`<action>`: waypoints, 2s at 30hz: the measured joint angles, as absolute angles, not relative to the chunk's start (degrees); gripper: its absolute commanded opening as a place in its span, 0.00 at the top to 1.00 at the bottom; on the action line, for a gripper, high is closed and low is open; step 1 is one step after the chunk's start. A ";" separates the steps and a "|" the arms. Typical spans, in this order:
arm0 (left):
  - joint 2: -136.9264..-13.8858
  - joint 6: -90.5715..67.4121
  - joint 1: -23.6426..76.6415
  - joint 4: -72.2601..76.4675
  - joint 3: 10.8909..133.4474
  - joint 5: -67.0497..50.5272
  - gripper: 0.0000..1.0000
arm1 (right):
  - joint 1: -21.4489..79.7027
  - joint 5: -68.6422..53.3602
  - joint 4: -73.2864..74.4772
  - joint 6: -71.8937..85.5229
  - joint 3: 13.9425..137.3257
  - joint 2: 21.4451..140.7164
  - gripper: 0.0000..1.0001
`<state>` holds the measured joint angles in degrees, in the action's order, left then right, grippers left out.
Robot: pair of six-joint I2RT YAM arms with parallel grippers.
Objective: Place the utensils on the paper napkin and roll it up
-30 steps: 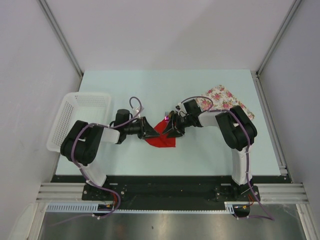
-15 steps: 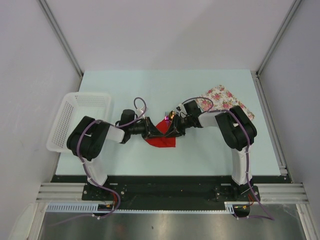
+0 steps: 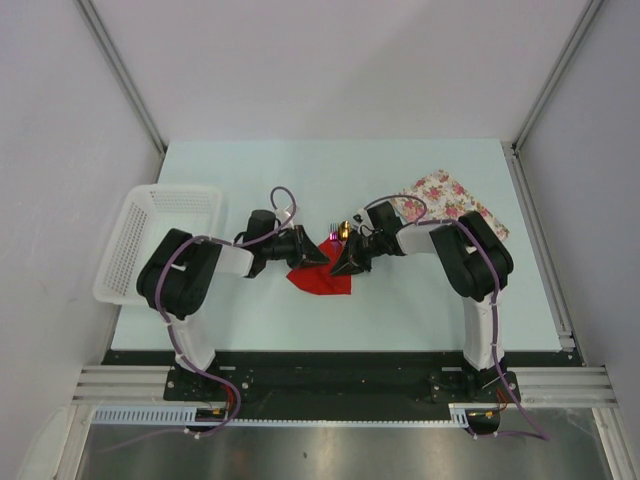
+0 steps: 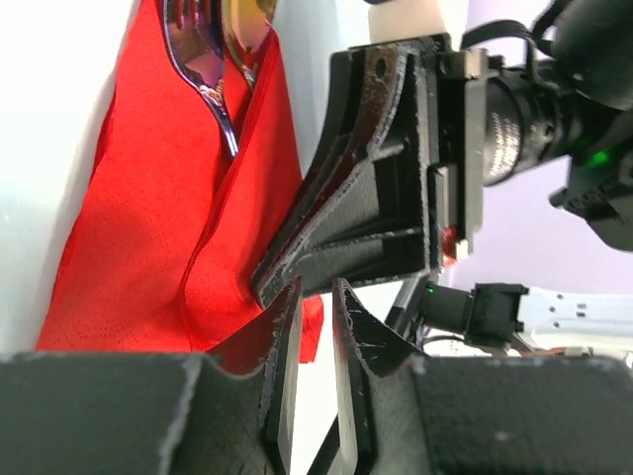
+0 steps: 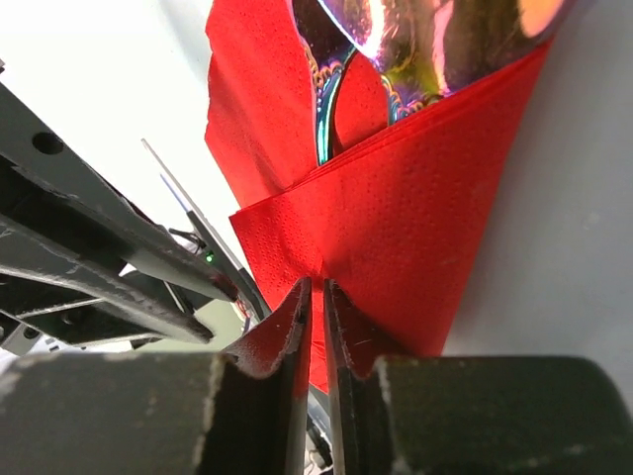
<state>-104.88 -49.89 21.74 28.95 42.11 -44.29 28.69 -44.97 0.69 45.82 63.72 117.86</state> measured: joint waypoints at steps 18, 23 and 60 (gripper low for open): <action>-106.39 -39.92 22.76 10.00 46.63 -37.23 0.96 | 29.52 -35.09 12.75 36.77 69.21 112.31 0.82; -106.39 -39.90 22.76 9.96 46.65 -37.23 0.96 | 31.68 -29.74 16.80 32.60 74.04 111.28 0.87; -106.39 -39.40 23.00 10.00 46.65 -37.26 0.97 | 34.79 -25.63 19.79 29.28 75.88 113.71 0.92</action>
